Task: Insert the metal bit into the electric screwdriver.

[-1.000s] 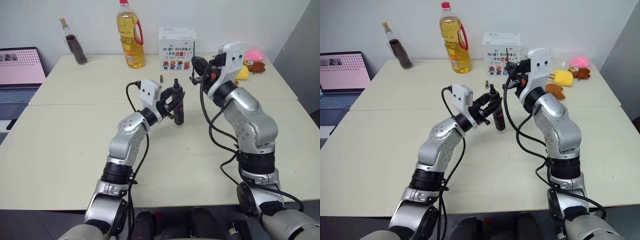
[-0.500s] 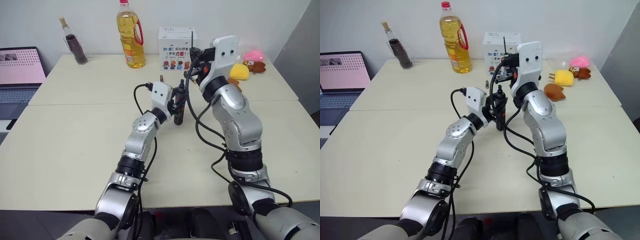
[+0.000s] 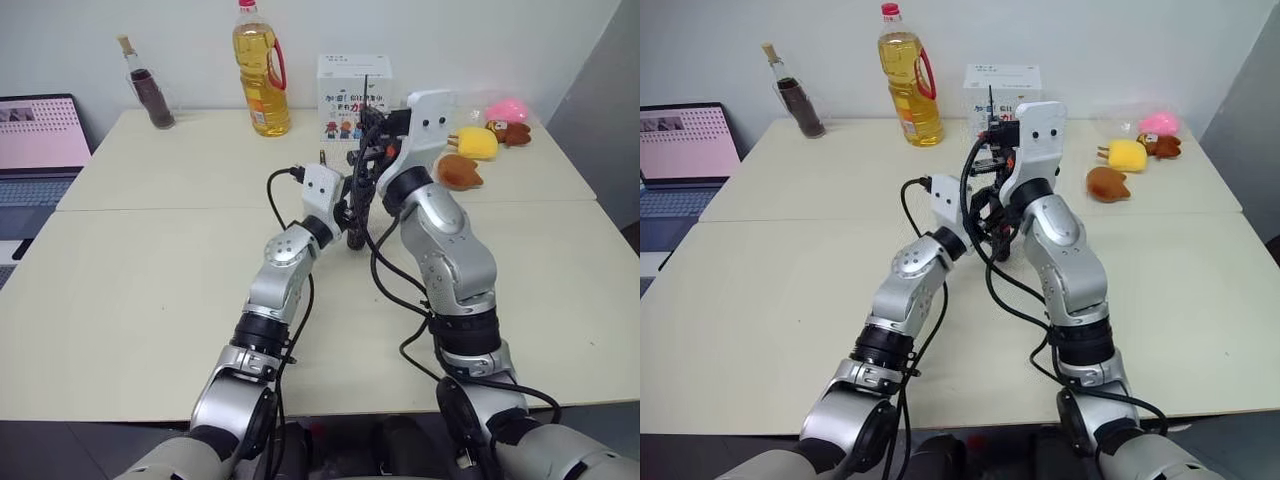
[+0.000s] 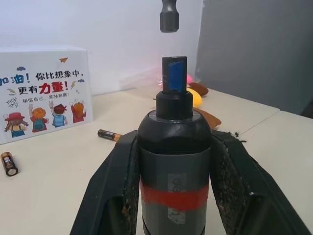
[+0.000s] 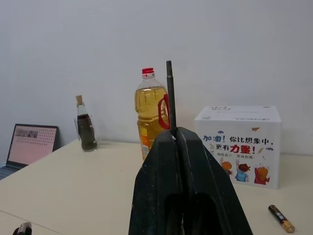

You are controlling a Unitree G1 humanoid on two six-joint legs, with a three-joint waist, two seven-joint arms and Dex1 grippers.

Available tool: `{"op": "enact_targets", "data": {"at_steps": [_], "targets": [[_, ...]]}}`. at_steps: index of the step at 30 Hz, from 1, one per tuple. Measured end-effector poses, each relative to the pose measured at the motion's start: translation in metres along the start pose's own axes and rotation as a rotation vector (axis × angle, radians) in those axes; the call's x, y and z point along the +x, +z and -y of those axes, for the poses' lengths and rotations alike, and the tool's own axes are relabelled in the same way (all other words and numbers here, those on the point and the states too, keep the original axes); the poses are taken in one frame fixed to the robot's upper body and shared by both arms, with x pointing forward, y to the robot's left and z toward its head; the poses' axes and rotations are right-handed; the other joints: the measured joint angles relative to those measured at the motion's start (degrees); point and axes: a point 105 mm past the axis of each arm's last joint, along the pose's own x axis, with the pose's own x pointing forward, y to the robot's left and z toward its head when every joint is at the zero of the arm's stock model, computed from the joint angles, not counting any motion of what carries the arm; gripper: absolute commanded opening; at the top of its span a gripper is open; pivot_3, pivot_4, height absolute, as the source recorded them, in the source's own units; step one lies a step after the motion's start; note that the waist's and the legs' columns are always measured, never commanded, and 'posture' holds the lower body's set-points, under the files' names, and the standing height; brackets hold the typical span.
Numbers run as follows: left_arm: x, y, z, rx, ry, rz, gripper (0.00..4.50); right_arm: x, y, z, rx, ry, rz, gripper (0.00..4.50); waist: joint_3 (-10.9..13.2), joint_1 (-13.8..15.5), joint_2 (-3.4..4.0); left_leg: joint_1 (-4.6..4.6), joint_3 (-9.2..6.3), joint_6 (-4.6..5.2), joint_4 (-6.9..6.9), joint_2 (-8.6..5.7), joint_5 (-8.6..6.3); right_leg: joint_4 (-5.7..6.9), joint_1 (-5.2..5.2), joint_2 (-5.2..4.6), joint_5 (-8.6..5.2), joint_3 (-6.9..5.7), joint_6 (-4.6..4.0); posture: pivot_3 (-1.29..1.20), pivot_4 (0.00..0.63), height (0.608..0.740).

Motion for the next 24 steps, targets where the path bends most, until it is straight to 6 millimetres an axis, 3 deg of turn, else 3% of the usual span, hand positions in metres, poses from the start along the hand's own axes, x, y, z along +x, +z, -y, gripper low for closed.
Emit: {"op": "enact_targets", "data": {"at_steps": [24], "targets": [[-0.002, 0.0007, -0.0003, 0.012, -0.02, -0.006, 1.66, -0.0033, -0.006, 0.0047, 0.0, -0.022, -0.021, 0.01, 0.0, 0.0, 0.0, 0.02, 0.01, 0.0, -0.04, 0.0, 0.0, -0.01, 0.0, 0.01, 0.0, 0.0, 0.0, 0.0, 0.15, 0.74]]}}
